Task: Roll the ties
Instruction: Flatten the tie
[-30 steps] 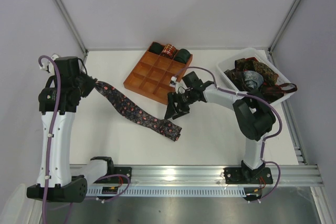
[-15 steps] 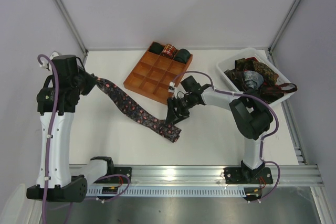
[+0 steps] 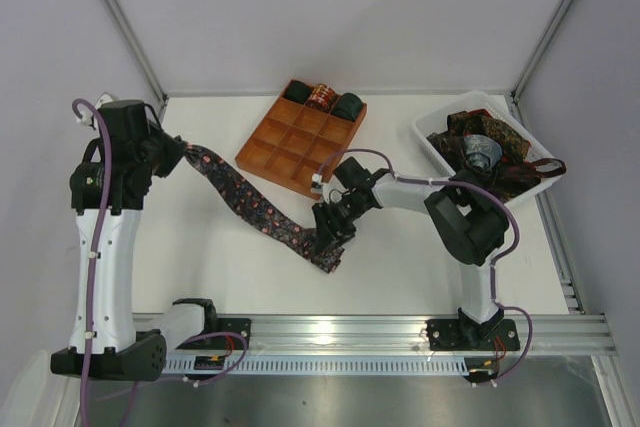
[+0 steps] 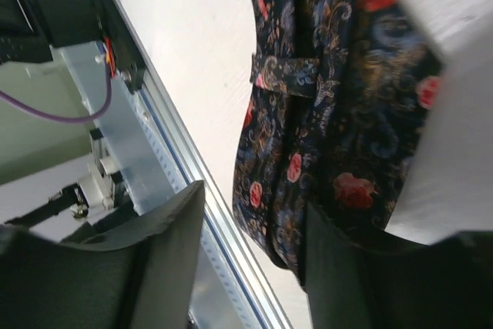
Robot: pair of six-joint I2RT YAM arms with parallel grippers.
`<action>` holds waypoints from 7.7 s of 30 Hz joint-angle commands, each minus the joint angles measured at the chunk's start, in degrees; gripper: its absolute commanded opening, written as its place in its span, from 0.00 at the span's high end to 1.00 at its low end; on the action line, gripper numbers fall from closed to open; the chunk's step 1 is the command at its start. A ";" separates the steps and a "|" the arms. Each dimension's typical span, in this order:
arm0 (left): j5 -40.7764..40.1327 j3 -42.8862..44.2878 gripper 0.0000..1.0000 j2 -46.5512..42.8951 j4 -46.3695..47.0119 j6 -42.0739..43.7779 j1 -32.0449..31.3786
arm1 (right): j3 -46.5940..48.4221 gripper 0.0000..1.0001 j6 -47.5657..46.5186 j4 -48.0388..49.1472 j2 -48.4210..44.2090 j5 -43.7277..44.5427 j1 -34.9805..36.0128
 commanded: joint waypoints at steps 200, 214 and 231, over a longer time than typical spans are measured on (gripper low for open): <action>13.64 -34.39 0.23 18.31 19.97 15.85 21.13 | -4.66 0.34 13.57 -16.48 -27.38 56.13 -12.41; 12.68 -44.16 0.99 0.81 15.05 5.74 -4.35 | 18.30 1.00 17.26 10.60 -1.21 31.17 2.71; 0.73 -49.17 1.00 10.92 23.39 -3.48 -23.52 | 36.25 1.00 7.68 8.40 17.18 52.25 13.97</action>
